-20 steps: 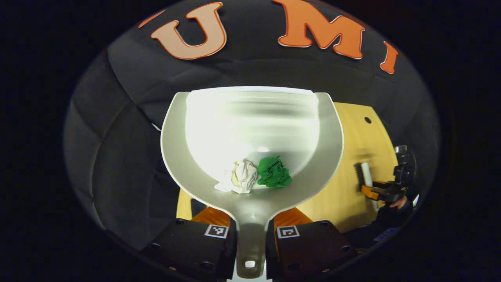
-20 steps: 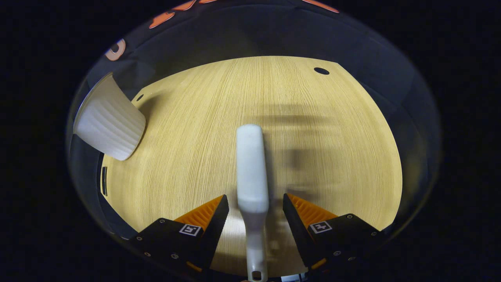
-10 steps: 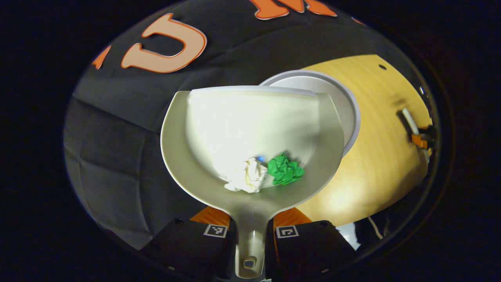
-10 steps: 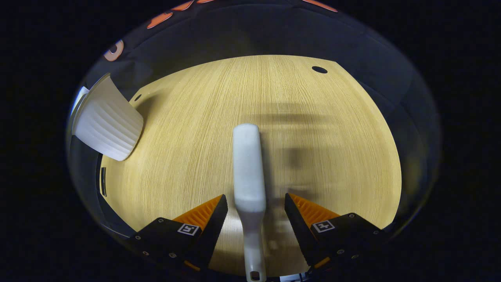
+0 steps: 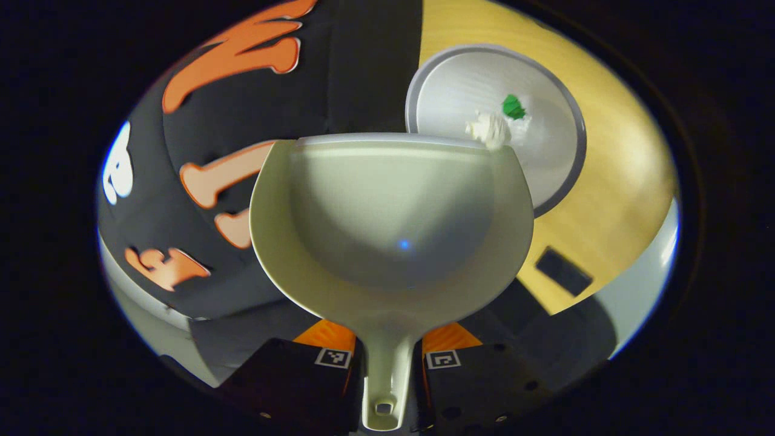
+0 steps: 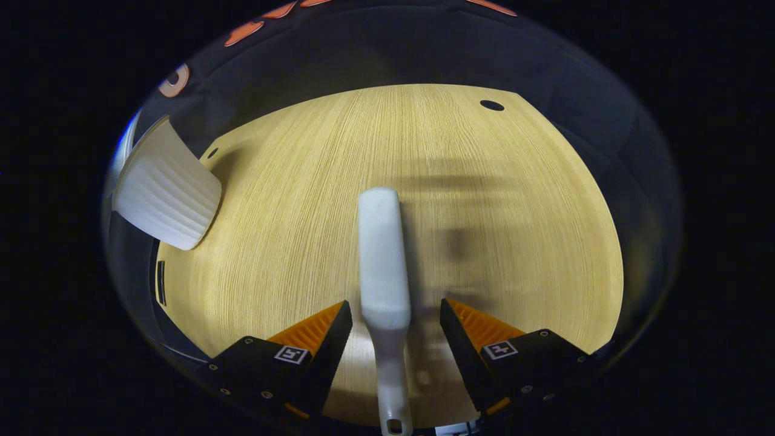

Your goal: Pick up the small broom and dustpan from the desktop, sweep the trash into the dustpan with the broom, and then empty the trash into the garbage bin.

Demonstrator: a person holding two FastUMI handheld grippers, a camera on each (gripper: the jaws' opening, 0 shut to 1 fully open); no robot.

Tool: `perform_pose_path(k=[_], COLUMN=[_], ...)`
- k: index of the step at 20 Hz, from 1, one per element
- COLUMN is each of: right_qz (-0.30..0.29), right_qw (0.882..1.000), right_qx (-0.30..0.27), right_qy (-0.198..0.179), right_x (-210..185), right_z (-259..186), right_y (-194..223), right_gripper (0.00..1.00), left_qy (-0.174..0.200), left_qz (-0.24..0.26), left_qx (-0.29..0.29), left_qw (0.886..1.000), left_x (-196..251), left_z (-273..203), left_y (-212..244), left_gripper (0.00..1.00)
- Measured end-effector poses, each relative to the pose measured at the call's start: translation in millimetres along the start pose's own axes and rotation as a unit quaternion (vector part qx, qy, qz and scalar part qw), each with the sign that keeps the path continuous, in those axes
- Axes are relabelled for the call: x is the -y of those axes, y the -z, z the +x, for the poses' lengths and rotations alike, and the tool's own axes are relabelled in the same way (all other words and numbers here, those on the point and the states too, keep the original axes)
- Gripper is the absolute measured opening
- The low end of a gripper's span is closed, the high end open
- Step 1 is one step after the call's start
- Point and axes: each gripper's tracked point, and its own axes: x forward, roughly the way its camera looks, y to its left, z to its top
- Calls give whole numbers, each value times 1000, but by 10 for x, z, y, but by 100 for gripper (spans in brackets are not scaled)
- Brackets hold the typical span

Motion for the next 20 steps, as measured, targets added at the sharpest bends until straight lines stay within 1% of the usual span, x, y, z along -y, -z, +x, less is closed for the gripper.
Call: perform_pose_path(k=[1, 2, 3, 4, 5, 6, 7, 8, 10, 12, 13, 14, 15, 16, 17, 18, 19, 20], right_qz=[1, 3, 6, 10, 13, 14, 13, 14, 15, 16, 17, 18, 19, 22, 23, 23, 20, 17], right_qw=[1000, 1000, 1000, 1000, 1000, 1000, 1000, 1000, 1000, 1000, 1000, 1000, 1000, 1000, 1000, 1000, 1000, 1000], right_qx=[0, 0, -2, -1, -2, -1, -1, -2, -6, -5, -1, 0, 2, 5, 8, 7, 4, 6], right_qy=[2, 2, 5, 2, 2, 3, 4, 4, 0, -6, -7, -7, -7, -7, -8, -10, -11, -11], right_x=[14, 17, 38, 38, 47, 57, 62, 64, 55, 25, 22, 29, 30, 24, 16, 7, 1, -7], right_z=[4, 8, 18, 28, 23, 20, 28, 25, 11, -13, -16, -27, -53, -74, -67, -53, -66, -91], right_y=[5, 12, 15, 14, 41, 38, 39, 40, 49, 42, 27, 18, 12, -7, -42, -56, -41, -36], right_gripper=[89, 89, 89, 89, 89, 89, 89, 89, 89, 89, 89, 89, 89, 89, 89, 89, 89, 89], left_qy=[-18, -28, -30, -20, 9, 46, 83, 115, 174, 224, 246, 269, 293, 322, 349, 376, 394, 407], left_qz=[15, 21, 20, 5, -27, -67, -105, -140, -218, -298, -335, -371, -411, -450, -488, -515, -537, -547], left_qx=[2, 4, 7, 12, 17, 22, 28, 34, 44, 55, 61, 66, 74, 79, 90, 98, 107, 113], left_qw=[1000, 999, 999, 1000, 999, 996, 991, 983, 959, 926, 908, 886, 860, 829, 795, 764, 738, 723], left_x=[-46, -6, 5, -14, 124, 283, 454, 601, 888, 1117, 1209, 1295, 1372, 1459, 1465, 1522, 1572, 1581], left_z=[33, -52, -66, -36, -4, -23, -57, -122, -195, -296, -351, -412, -487, -582, -636, -753, -823, -946], left_y=[-35, 8, -59, -73, -102, -144, -220, -325, -520, -798, -963, -1141, -1357, -1604, -1798, -2074, -2367, -2594], left_gripper=[30, 30, 30, 30, 30, 30, 30, 30, 30, 30, 30, 30, 30, 30, 30, 30, 30, 30])
